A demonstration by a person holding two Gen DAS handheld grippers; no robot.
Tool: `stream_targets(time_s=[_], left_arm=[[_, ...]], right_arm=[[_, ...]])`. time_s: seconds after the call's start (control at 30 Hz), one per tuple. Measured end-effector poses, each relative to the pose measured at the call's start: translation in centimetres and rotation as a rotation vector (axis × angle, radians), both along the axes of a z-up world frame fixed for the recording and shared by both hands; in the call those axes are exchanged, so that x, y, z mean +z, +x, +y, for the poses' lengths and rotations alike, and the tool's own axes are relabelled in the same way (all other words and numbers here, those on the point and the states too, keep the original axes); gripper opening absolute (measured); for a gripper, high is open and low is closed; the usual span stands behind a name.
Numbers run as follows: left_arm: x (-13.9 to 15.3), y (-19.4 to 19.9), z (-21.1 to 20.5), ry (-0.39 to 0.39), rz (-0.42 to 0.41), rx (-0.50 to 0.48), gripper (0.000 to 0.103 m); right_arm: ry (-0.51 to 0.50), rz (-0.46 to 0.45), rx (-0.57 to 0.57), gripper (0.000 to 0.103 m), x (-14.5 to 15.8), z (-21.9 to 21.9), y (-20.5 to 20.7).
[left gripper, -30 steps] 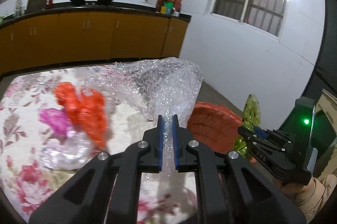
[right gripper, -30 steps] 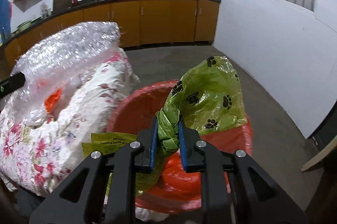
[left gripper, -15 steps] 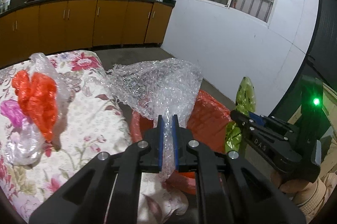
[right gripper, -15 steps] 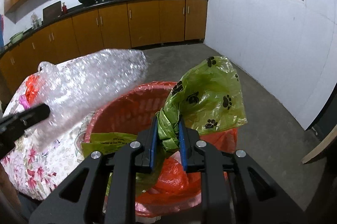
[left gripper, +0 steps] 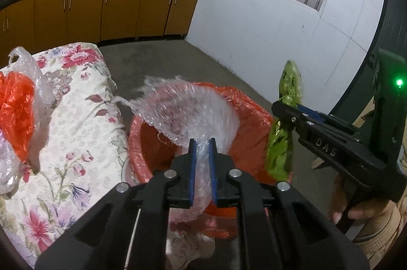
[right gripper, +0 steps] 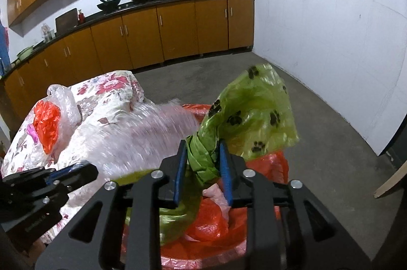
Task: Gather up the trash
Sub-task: 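Open both tools to release the bags into the basket, then grasp clear bags with the left tool while the right tool grasps the red bag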
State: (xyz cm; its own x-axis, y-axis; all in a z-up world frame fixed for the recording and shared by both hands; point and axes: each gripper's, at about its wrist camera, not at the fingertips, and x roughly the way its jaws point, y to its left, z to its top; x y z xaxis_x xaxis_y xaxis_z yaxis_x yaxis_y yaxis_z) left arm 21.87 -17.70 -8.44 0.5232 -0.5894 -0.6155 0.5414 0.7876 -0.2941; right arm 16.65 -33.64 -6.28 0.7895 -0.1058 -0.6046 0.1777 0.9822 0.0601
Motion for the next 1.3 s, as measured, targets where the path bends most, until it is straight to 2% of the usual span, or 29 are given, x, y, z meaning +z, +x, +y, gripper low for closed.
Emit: stream_targets(time_s=[0.27, 0.57, 0.77, 1.0, 1.17, 1.3], left_arm=[[-0.6, 0.3, 1.1, 0.013, 0.015, 0.037, 0.027], [0.7, -0.2, 4.5, 0.041, -0.047, 0.148, 0.049], [1.6, -0.6, 7.9, 0.065, -0.089, 0.232, 0.058], [1.8, -1.1, 13.9, 0.118, -0.129, 0.372, 0.065], [1.7, -1.6, 19.4, 0.174, -0.162, 0.504, 0.07], [1.5, -1.9, 24.0, 0.181, -0.157, 0.612, 0.072]], right_arm=[[0.019, 0.004, 0.003, 0.041, -0.2, -0.4, -0.4], [0.028, 0.006, 0.009, 0.041, 0.1, 0.3, -0.5], [0.02, 0.006, 0.047, 0.041, 0.3, 2.2, -0.3], [0.01, 0.004, 0.144, 0.041, 0.5, 6.8, 0.9], [0.019, -0.001, 0.259, 0.041, 0.9, 12.0, 2.7], [0.037, -0.009, 0.342, 0.041, 1.1, 16.5, 4.3]])
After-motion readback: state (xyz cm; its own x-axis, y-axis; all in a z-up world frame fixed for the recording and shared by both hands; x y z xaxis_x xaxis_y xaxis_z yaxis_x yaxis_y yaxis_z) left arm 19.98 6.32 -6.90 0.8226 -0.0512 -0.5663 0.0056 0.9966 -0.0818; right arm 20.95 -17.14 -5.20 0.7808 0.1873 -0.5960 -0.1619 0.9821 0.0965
